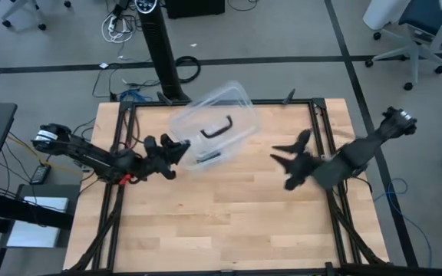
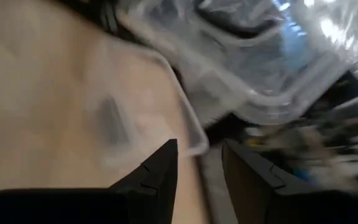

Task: Roll bandage
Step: Close the transparent bin

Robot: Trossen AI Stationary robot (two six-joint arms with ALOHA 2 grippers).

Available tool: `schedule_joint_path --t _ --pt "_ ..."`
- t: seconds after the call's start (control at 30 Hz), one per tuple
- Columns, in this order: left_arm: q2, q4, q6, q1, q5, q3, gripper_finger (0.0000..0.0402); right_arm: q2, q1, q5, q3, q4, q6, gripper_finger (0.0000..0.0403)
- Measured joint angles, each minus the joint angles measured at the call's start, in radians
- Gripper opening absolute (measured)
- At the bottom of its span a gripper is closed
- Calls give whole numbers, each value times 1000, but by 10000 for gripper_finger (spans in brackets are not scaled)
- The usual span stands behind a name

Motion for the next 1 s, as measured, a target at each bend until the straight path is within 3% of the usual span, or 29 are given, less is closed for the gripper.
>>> schedule_joint_path --t 0.13,0.3,0.4,0.5,0.6,0.7,0.9,1.0 --pt "-1 112 -48 6 -21 -64 44 192 6 177 -1 79 -159 124" --pt "-1 92 -128 6 -32 -78 43 414 -19 337 -1 341 -438 124" --pt "-1 -39 -217 5 -33 -85 43 469 -46 355 -1 429 -514 123" --pt "0 -104 -314 6 -45 -113 43 445 -68 328 -1 420 -460 116" --pt "-2 -91 -364 6 -96 -149 43 362 -95 243 -1 397 -359 112" --pt "-10 -2 -387 15 -129 -174 42 279 -141 90 0 391 -273 108" --pt "-10 -4 -503 24 -120 -196 42 185 -286 -183 0 336 -107 93" --pt "-9 -12 -516 18 -92 -196 42 159 -396 -338 0 285 72 89"
